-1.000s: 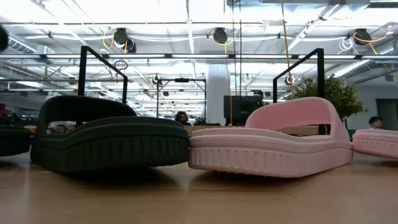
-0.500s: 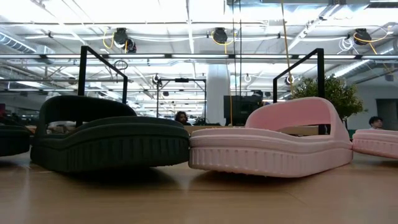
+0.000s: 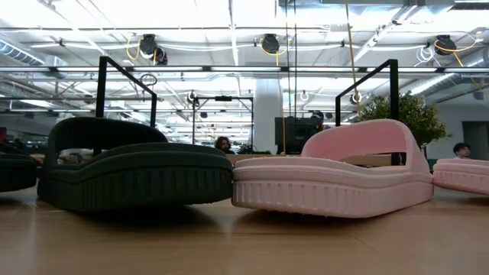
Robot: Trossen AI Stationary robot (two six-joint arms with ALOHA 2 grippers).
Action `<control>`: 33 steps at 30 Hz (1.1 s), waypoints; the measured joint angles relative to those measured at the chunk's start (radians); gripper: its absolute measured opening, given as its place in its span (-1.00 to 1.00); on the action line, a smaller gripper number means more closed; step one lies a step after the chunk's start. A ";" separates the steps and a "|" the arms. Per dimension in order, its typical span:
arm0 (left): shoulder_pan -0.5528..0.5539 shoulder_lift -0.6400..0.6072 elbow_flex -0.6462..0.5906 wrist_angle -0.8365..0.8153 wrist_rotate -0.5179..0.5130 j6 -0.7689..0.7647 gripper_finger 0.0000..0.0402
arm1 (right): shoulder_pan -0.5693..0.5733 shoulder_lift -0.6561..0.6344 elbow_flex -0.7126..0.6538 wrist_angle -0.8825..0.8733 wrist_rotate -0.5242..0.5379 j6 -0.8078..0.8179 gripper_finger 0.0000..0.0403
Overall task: Pick and place slides into the shelf
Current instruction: Put the left black slipper on the shelf
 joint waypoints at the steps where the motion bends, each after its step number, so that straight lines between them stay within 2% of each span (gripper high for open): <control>1: 0.008 0.015 0.000 -0.049 0.058 -0.067 -0.44 | 0.000 0.000 0.000 -0.009 0.000 0.000 -0.42; 4: 0.024 0.053 0.000 -0.197 0.233 -0.242 -0.44 | 0.000 0.000 0.000 -0.033 0.000 -0.022 -0.42; 6: 0.031 0.075 0.000 -0.266 0.312 -0.313 -0.44 | 0.000 0.000 0.000 -0.050 0.001 -0.028 -0.42; 9: 0.037 0.089 0.000 -0.302 0.328 -0.376 -0.44 | 0.000 0.000 0.000 -0.061 0.034 -0.030 -0.42; 14: 0.066 0.089 0.000 -0.259 0.327 -0.438 -0.44 | 0.000 0.000 0.000 -0.100 0.128 -0.030 -0.42; 21: 0.119 0.126 -0.002 -0.266 0.353 -0.436 -0.44 | 0.000 0.000 -0.005 -0.105 0.131 -0.030 -0.42; 28: 0.176 0.208 -0.002 -0.341 0.465 -0.427 -0.44 | 0.000 0.000 -0.005 -0.109 0.130 -0.030 -0.42; 33: 0.198 0.260 -0.002 -0.350 0.497 -0.395 -0.44 | 0.000 0.000 -0.005 -0.115 0.127 -0.027 -0.42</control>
